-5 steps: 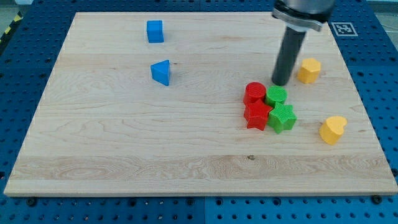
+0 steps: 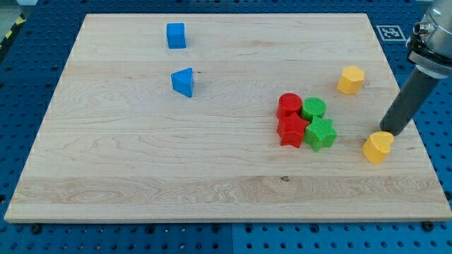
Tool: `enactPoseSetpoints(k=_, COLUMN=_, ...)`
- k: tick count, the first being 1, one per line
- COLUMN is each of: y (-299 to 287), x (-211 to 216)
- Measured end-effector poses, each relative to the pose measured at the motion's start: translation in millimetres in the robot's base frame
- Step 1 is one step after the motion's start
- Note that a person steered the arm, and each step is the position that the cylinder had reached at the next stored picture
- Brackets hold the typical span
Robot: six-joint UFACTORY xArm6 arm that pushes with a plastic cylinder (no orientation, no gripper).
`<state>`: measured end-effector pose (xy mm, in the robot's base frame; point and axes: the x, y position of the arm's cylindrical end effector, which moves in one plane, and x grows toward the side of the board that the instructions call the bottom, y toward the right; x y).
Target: Push the yellow heart slightly towards the top of the board
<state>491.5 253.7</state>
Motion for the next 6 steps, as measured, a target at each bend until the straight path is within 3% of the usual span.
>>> enactPoseSetpoints(k=2, y=11.7, x=34.0)
enactPoseSetpoints(k=5, y=3.8, x=122.4)
enactPoseSetpoints(k=6, y=-13.7, x=126.9)
